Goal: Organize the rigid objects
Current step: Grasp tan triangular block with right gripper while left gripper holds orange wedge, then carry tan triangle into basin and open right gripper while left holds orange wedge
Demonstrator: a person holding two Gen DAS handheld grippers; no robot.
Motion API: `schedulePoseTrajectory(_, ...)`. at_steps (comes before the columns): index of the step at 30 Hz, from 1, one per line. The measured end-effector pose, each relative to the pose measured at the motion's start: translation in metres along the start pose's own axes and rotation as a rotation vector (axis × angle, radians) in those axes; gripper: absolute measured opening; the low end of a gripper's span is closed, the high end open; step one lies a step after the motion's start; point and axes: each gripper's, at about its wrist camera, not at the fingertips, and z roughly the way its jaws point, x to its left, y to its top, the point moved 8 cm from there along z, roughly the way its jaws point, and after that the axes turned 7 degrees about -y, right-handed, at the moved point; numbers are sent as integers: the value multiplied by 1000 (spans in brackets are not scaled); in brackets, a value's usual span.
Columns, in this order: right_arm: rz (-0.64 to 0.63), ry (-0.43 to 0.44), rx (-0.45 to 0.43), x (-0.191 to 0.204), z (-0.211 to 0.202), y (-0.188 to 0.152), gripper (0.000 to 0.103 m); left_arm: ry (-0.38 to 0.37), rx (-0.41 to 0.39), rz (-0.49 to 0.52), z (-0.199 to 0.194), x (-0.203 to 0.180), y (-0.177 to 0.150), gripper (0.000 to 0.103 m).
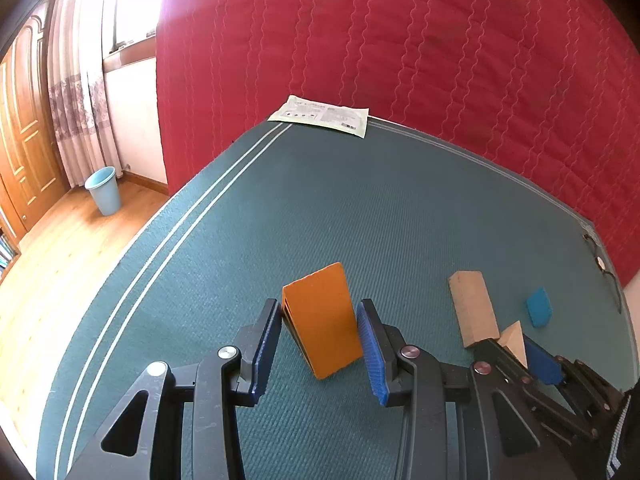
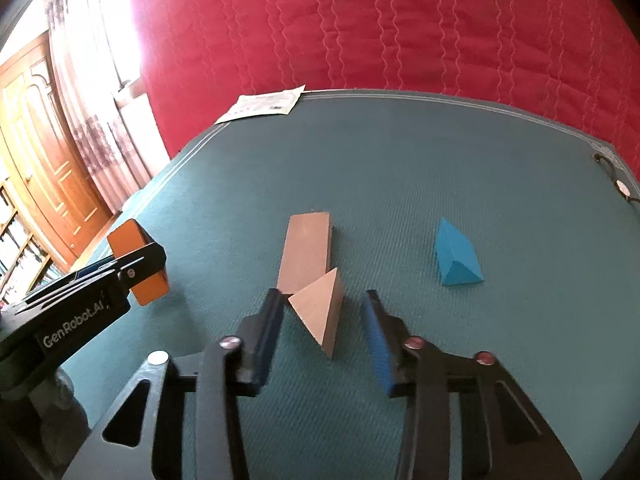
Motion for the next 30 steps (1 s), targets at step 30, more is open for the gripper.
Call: schedulePoseTrajectory(30, 83, -6, -27, -31, -76, -53, 22, -118, -40, 79, -19, -37, 0, 41)
